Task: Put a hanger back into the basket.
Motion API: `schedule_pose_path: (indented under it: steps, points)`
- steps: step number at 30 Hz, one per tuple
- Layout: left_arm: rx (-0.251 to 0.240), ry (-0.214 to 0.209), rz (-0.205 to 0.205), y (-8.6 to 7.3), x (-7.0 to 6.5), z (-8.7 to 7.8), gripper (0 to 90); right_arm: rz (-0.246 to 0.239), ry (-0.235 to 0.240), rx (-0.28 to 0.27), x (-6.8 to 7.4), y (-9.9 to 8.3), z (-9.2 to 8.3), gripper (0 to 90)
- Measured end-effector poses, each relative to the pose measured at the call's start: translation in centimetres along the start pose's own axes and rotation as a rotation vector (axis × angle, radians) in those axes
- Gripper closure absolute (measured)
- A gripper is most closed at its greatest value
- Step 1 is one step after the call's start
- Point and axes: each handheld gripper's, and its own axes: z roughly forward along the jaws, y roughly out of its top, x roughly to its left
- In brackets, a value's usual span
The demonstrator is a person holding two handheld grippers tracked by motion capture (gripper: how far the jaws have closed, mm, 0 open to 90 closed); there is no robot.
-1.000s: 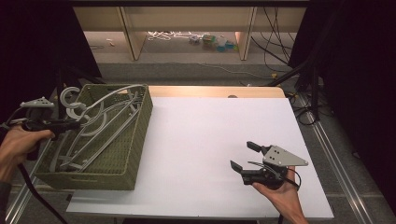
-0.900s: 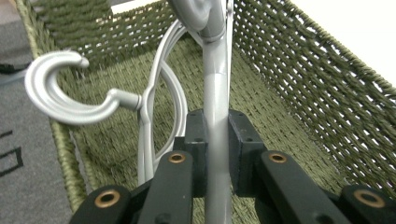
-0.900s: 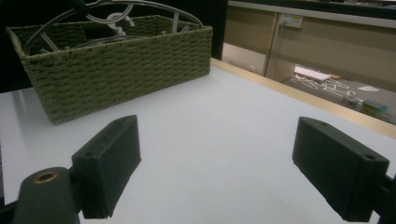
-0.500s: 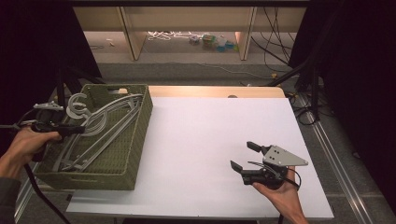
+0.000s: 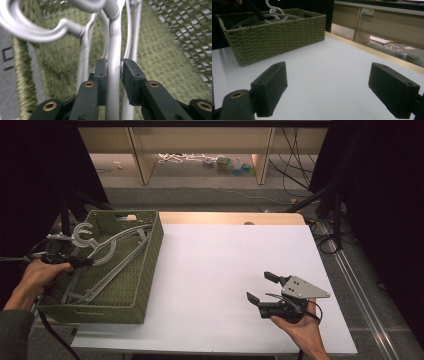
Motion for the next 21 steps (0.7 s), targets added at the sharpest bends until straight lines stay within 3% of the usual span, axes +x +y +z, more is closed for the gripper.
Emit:
schedule_pose_path:
  steps: [2,4,6,9,15,18,19,21]
  points:
    - [0.003,0.009,-0.044,-0.1,0.2,0.2,70.8,-0.001,-0.001,0.007,0.0,0.0,-0.1,16.2]
    - [0.006,0.020,-0.066,-0.2,0.2,0.2,63.3,-0.001,0.001,0.002,-0.1,0.0,0.0,16.2]
    - [0.024,0.061,-0.044,-0.2,0.3,0.0,57.8,0.003,-0.006,0.006,-0.1,0.0,0.0,16.2]
    - [-0.003,0.081,-0.063,-0.3,0.1,-0.7,53.7,0.001,-0.010,0.002,0.0,-0.1,0.1,16.2]
    - [-0.119,0.117,-0.087,0.2,-1.1,-4.1,44.4,0.002,-0.007,0.003,0.1,0.0,0.1,16.2]
    - [-0.196,0.106,-0.081,0.3,-2.6,-5.8,41.0,0.003,-0.013,0.000,0.0,-0.1,0.1,16.2]
    - [-0.243,0.095,-0.108,0.4,-3.3,-6.1,39.2,0.004,-0.014,-0.001,0.1,-0.1,0.1,16.2]
    - [-0.302,0.066,-0.120,0.4,-4.5,-7.0,36.7,0.005,-0.011,-0.014,0.1,-0.1,0.2,16.2]
